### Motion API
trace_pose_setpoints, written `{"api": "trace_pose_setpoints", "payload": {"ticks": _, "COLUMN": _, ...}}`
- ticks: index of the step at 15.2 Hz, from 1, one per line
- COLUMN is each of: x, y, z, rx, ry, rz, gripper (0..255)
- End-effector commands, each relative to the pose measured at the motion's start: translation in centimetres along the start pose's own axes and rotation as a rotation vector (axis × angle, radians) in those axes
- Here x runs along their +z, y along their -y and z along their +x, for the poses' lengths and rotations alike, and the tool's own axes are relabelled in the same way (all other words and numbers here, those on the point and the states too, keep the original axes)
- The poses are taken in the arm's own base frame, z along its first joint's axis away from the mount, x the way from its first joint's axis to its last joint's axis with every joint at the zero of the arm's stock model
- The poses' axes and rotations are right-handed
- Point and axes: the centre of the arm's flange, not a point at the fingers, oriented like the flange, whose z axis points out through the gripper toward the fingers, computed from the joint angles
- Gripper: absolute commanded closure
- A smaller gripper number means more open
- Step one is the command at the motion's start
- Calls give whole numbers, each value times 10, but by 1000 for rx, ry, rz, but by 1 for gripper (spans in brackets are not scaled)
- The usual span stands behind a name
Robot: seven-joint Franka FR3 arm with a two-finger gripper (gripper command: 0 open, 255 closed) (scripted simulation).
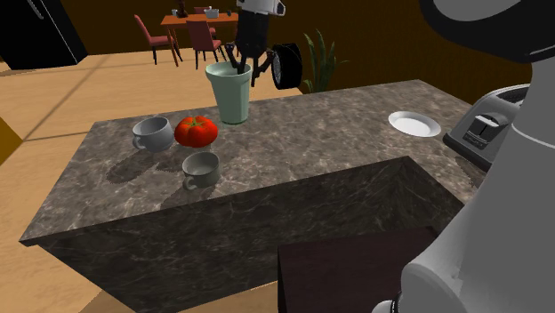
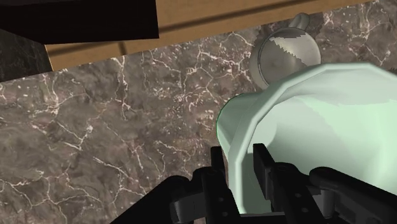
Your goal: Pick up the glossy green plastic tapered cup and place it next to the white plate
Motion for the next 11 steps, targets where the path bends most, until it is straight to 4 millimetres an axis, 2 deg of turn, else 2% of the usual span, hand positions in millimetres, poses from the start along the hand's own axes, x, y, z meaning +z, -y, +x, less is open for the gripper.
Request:
{"api": "trace_pose_setpoints", "payload": {"ticks": 1, "x": -11, "y": 2, "z": -1, "rx": 0, "ry": 0, "rz": 0, "gripper": 255}}
{"api": "trace_pose_setpoints", "payload": {"ticks": 8, "x": -43, "y": 8, "z": -6, "rx": 0, "ry": 0, "rz": 0, "gripper": 255}}
{"api": "trace_pose_setpoints", "payload": {"ticks": 11, "x": -50, "y": -31, "z": -9, "rx": 0, "ry": 0, "rz": 0, "gripper": 255}}
